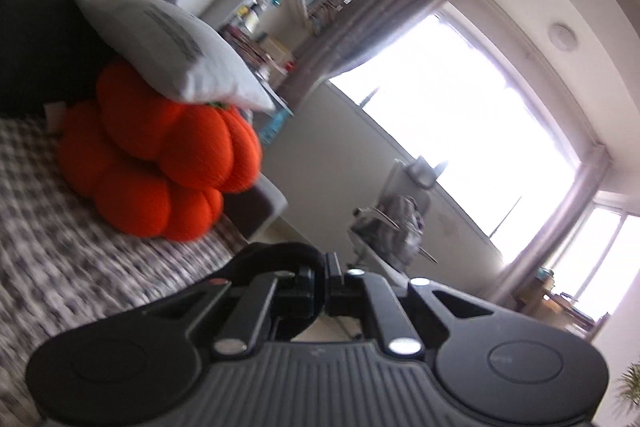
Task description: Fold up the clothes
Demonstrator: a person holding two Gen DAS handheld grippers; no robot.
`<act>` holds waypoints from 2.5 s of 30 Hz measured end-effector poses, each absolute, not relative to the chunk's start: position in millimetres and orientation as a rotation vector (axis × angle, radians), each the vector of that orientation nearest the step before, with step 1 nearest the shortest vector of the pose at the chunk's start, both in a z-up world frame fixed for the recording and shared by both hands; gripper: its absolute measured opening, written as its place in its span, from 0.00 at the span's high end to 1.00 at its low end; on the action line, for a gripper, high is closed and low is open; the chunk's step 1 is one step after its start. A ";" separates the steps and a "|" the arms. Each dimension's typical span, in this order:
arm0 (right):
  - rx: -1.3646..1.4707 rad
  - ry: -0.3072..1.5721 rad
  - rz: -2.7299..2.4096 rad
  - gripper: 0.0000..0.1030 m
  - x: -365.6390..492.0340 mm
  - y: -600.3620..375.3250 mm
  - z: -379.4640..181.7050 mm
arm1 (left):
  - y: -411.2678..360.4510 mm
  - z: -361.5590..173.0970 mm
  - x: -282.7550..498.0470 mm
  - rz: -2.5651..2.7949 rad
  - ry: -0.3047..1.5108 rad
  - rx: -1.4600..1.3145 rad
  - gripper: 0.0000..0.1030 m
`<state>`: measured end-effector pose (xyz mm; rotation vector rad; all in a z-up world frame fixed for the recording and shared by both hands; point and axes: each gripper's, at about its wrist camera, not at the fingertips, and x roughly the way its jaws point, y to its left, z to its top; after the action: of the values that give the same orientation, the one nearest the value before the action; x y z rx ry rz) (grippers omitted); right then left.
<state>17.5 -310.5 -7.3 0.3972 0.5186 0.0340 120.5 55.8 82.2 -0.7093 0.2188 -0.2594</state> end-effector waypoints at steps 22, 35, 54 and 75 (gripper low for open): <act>0.492 0.522 0.043 0.40 14.2 -327.6 -10.7 | -68.5 15.9 112.2 -0.523 0.460 -0.745 0.96; 0.598 0.525 0.024 0.40 8.9 -350.5 -16.0 | -119.8 -56.3 93.0 -0.677 0.673 -0.590 0.96; 0.673 0.526 0.048 0.40 8.4 -362.2 -18.9 | -157.6 -46.7 73.0 -0.924 0.631 -0.025 0.78; 0.428 0.615 0.316 0.58 34.4 -305.3 -29.0 | -115.1 -33.6 62.2 -1.031 0.697 -0.013 0.20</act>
<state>34.4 -305.3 -29.0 0.4277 0.6153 0.3161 62.2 -115.1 -33.6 -0.0126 0.6975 -1.0308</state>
